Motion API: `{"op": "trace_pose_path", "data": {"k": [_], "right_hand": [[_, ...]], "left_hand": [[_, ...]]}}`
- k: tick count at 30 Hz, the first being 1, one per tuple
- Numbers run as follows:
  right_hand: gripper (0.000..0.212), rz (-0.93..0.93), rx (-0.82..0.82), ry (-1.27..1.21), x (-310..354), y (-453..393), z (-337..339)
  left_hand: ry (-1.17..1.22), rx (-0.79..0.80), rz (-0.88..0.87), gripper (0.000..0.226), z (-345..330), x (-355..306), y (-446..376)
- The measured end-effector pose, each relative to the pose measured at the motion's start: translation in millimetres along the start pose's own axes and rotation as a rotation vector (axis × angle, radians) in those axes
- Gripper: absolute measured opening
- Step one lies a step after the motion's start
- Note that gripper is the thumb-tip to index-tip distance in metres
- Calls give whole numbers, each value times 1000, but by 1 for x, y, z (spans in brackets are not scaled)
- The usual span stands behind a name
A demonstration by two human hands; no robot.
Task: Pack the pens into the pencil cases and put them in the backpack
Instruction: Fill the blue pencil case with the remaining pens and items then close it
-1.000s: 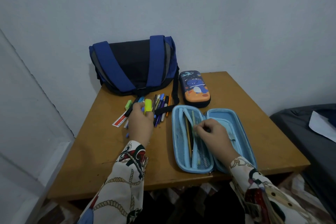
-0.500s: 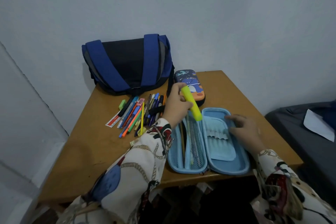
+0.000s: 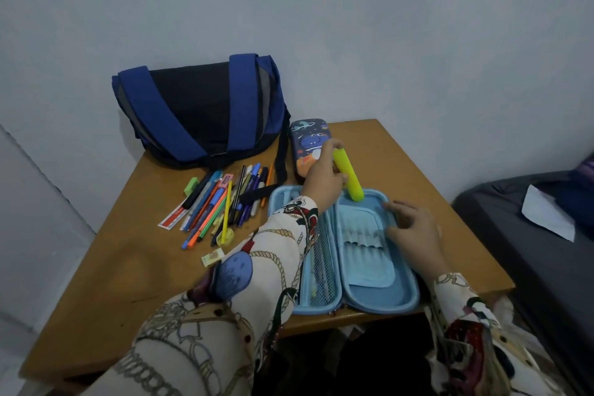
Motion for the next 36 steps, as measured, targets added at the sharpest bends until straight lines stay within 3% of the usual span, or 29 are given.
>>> {"op": "trace_pose_path", "data": {"k": [7, 12, 17, 22, 29, 34, 36], "right_hand": [[45, 20, -43, -31, -7, -6, 0], [41, 13, -56, -37, -8, -8, 0], [50, 13, -24, -38, -7, -5, -2], [51, 27, -37, -46, -8, -6, 0], [24, 16, -74, -153, -12, -9, -2], [39, 10, -87, -159, -10, -6, -1], [28, 11, -94, -155, -11, -6, -2]], "left_hand": [[-38, 187, 106, 57, -9, 2, -16], [-8, -4, 37, 52, 1, 4, -16], [-139, 147, -47, 57, -7, 2, -18], [-236, 194, 15, 63, -11, 2, -23], [-115, 168, 82, 62, -8, 8, -22], [-35, 151, 23, 61, -16, 8, -17], [-14, 147, 12, 61, -22, 5, -16]]}}
Point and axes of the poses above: each hand's wrist, its own y-axis away from the middle knuckle, its own z-axis out of the back of the hand, x = y × z, the point moved 5 cm from there along -y, towards the middle knuckle, and after that the axes turned 2 degrees about -y, right-handed, at the moved point
